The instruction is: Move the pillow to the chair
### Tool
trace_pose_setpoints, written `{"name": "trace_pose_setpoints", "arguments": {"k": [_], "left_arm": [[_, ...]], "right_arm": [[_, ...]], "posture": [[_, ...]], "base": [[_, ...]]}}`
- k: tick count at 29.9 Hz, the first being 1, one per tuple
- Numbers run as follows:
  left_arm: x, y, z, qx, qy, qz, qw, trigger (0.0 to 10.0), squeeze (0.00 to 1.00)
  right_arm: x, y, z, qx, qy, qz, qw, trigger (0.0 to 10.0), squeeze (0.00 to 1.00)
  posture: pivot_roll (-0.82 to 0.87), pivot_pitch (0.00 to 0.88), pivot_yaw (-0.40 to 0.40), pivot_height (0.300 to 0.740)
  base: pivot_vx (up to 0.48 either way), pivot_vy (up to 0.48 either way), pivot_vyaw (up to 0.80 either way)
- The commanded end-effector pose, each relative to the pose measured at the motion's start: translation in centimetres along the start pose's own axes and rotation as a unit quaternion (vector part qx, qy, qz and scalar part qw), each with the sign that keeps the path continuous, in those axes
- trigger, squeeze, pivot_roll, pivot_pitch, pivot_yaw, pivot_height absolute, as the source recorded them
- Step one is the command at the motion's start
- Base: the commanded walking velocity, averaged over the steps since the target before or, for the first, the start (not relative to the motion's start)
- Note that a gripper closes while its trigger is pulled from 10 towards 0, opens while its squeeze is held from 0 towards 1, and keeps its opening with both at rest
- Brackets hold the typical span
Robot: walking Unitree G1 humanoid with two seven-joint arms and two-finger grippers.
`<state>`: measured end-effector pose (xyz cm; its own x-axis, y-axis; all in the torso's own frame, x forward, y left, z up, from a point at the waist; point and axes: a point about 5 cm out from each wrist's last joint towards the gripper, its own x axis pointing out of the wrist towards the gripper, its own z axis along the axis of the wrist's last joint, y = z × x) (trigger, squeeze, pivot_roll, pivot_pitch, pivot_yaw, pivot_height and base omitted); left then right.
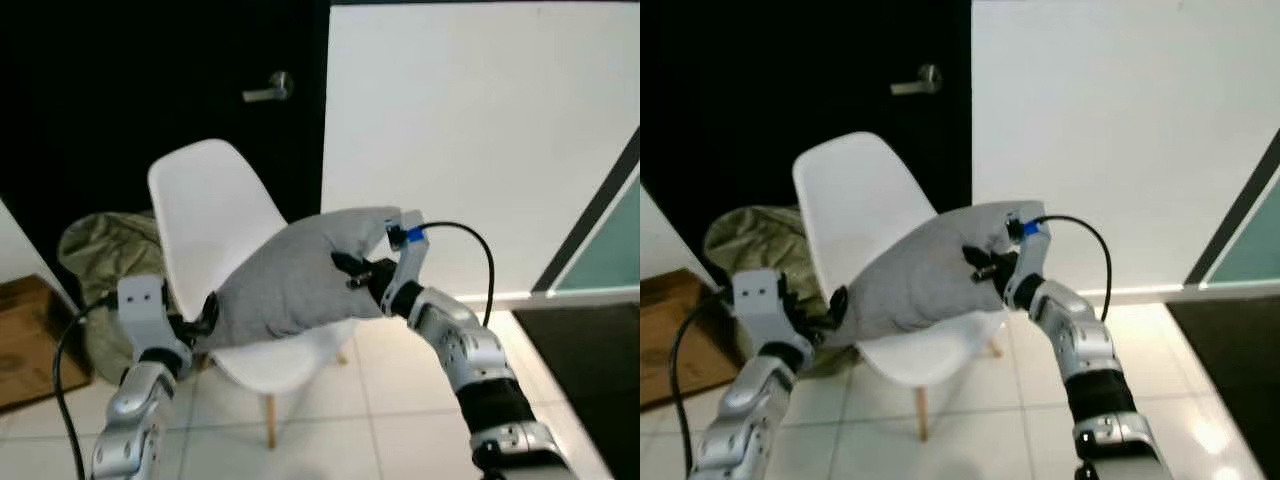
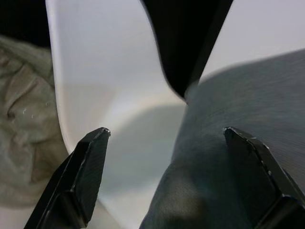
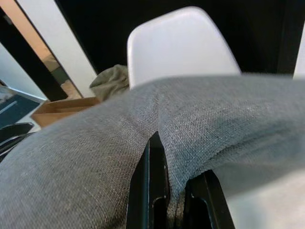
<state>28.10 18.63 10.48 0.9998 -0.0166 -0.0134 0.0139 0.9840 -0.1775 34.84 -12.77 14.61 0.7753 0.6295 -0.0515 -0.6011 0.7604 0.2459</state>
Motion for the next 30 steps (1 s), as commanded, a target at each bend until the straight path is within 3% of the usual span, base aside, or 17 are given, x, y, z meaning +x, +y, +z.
{"name": "trace_pose_setpoints", "arguments": {"k": [1, 13, 22, 30], "left_arm": [[-0.4, 0.9, -0.5, 0.004, 0.013, 0.016, 1.0, 10.0, 0.0], [-0.3, 1.0, -0.5, 0.01, 0.015, 0.03, 0.999, 10.0, 0.0], [-0.4, 1.2, -0.3, 0.015, 0.011, 0.041, 0.999, 10.0, 0.0], [-0.3, 1.2, -0.2, 0.02, 0.009, 0.044, 0.999, 10.0, 0.0]], "right_arm": [[0.5, 0.4, 1.6, -0.013, -0.03, 0.006, 0.999, 10.0, 0.0], [0.9, 0.6, 0.4, -0.011, 0.026, 0.007, 1.0, 10.0, 0.0], [0.9, 0.9, 0.3, -0.006, 0.036, 0.023, 0.999, 10.0, 0.0], [0.9, 2.2, -0.1, -0.004, 0.053, 0.08, 0.995, 10.0, 0.0]], "posture": [[-0.11, 0.002, -0.023, 0.738], [-0.11, 0.0, -0.02, 0.724], [-0.11, 0.01, -0.02, 0.689], [-0.11, 0.016, -0.023, 0.654]], "base": [[0.48, 0.0, 0.0], [0.426, 0.0, 0.0], [0.0, 0.0, 0.0], [0.0, 0.0, 0.0]]}}
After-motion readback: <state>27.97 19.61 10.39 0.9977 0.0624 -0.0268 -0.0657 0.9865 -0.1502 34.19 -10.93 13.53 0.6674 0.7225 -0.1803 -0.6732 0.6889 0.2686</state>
